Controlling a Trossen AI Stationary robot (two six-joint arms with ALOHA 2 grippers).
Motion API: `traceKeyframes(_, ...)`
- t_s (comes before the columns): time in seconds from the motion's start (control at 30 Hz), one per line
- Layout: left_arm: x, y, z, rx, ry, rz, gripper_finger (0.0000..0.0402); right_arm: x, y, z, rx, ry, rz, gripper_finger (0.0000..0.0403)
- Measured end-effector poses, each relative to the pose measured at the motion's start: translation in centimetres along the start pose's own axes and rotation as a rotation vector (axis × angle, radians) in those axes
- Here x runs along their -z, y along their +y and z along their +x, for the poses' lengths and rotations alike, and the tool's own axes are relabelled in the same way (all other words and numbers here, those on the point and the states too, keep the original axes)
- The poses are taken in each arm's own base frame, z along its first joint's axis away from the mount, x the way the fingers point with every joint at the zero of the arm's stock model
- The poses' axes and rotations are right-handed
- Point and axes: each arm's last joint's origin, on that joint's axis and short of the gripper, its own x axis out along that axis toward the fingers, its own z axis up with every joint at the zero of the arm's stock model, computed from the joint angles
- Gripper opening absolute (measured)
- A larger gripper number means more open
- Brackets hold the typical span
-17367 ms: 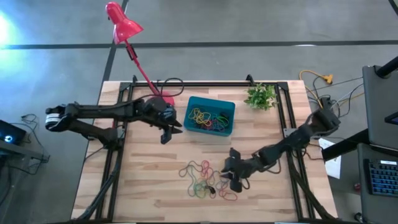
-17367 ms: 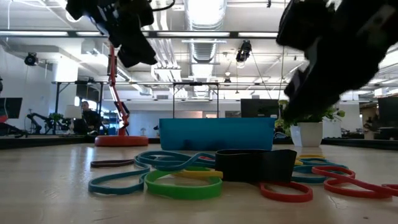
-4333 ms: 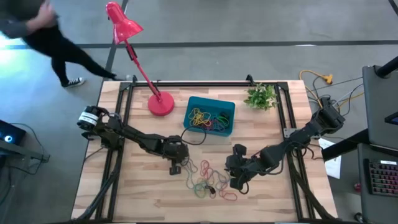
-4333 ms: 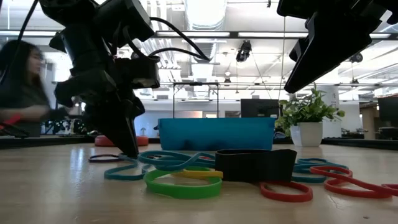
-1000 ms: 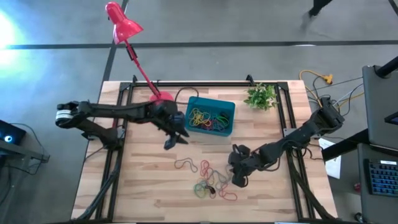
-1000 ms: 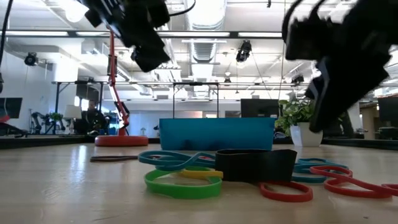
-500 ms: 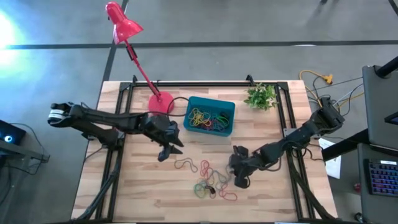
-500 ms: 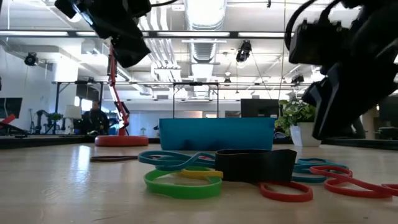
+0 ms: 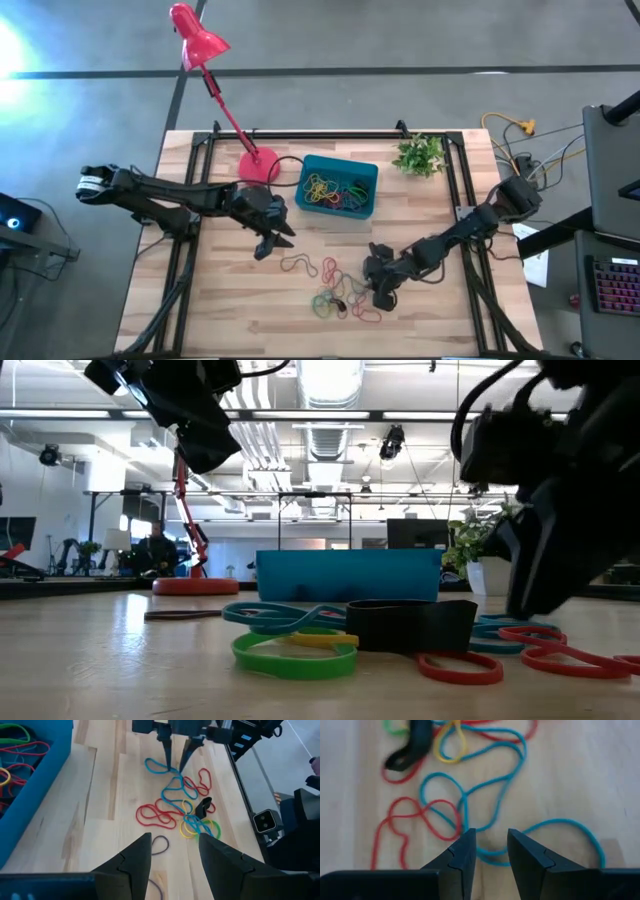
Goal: Pick and place rubber bands into bin
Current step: Put the blue rubber band into the blue bin
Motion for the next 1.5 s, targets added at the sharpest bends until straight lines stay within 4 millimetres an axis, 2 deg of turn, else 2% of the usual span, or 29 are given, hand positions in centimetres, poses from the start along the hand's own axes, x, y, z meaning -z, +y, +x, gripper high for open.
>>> traceKeyframes(0.2, 0.0, 0.0, 0.0, -0.001, 0.004, 0.002, 0.0149, 0.4, -0.4, 0.3, 0.058, 0.023, 0.108, 0.01)
traceKeyframes(0.63, 0.0, 0.0, 0.0, -0.001, 0.003, 0.008, 0.0149, 0.7, -0.5, 0.2, 0.076, 0.045, 0.116, 0.0083)
traceKeyframes(1.27, 0.1, 0.1, 0.1, -0.004, 0.006, 0.007, 0.0149, 1.9, 1.1, 0.0, 0.089, 0.028, -0.018, 0.0068)
traceKeyframes(1.5, 0.1, 0.1, 0.1, -0.004, 0.006, 0.001, 0.0149, 3.6, 1.9, -0.5, 0.121, 0.098, 0.059, 0.0068)
